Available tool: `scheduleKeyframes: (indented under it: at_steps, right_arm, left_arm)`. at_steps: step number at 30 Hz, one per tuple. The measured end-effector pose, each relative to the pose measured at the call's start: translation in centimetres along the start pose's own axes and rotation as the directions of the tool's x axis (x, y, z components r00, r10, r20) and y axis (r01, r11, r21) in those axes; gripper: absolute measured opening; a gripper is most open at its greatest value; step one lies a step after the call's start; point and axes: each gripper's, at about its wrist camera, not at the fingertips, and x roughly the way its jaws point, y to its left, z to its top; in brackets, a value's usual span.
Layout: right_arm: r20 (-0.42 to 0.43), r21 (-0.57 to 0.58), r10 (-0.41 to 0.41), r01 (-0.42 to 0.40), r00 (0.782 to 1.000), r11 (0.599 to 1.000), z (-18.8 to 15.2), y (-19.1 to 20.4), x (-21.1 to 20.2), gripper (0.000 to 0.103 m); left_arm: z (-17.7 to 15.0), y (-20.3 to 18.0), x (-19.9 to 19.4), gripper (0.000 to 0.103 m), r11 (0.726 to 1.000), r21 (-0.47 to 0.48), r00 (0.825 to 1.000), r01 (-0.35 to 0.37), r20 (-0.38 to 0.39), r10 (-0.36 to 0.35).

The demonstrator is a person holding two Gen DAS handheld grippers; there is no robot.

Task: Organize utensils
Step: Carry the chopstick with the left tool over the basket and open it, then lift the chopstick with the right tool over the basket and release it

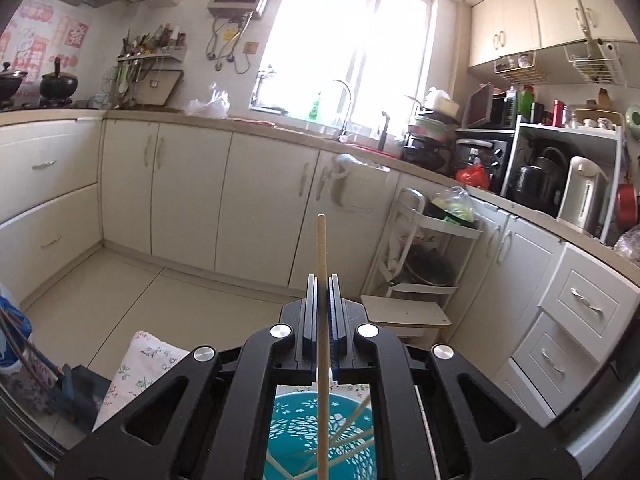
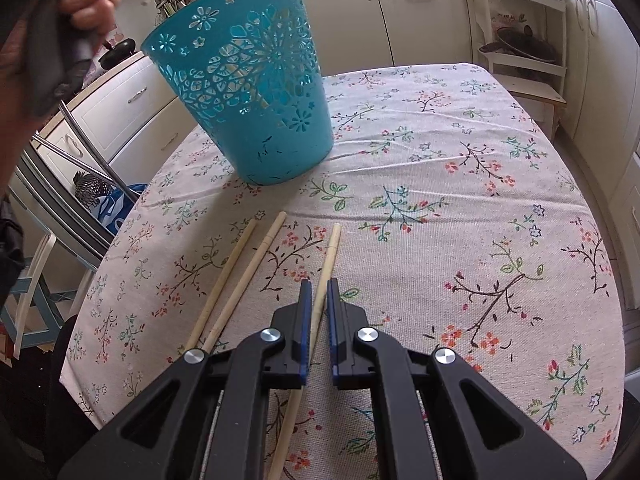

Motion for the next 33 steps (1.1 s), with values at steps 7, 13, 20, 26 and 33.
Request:
scheduleKeyframes:
  at_steps: [7, 13, 20, 26, 33]
  right_arm:
    - [-0.001, 0.012, 0.014, -0.014, 1.0, 1.0, 0.0, -0.2, -0.1, 0.007]
    - [-0.001, 0.009, 0.012, -0.012, 1.0, 1.0, 0.0, -0.2, -0.1, 0.007]
    - [0.001, 0.002, 0.004, -0.004, 1.0, 1.0, 0.0, 0.0, -0.1, 0.007]
    - [-0.001, 0.014, 0.02, -0.02, 1.0, 1.0, 0.0, -0.2, -0.1, 0.01]
    - [-0.003, 0.053, 0.077, -0.077, 0.997, 0.996, 0.0, -0.8, -0.2, 0.017]
  left_arm:
    - [-2.1, 0.4, 1.5, 0.005, 0.999, 0.029, 0.999, -0.031, -0.033, 0.032]
    - [-3.0, 0.4, 1.1, 0.005, 0.997, 0.068, 0.998, -0.038, -0.051, 0.042]
    - [-3.7, 1.3, -0.7, 0.006, 0.997, 0.071, 0.995, -0.033, -0.088, 0.039]
    - [-5.1, 4.2, -7.0, 0.037, 0.995, 0.058, 0.996, -0.081, -0.04, 0.084]
    - [-12.3, 9.4, -10.5, 0.05, 0.985, 0.04, 0.968, -0.168, -0.183, 0.172]
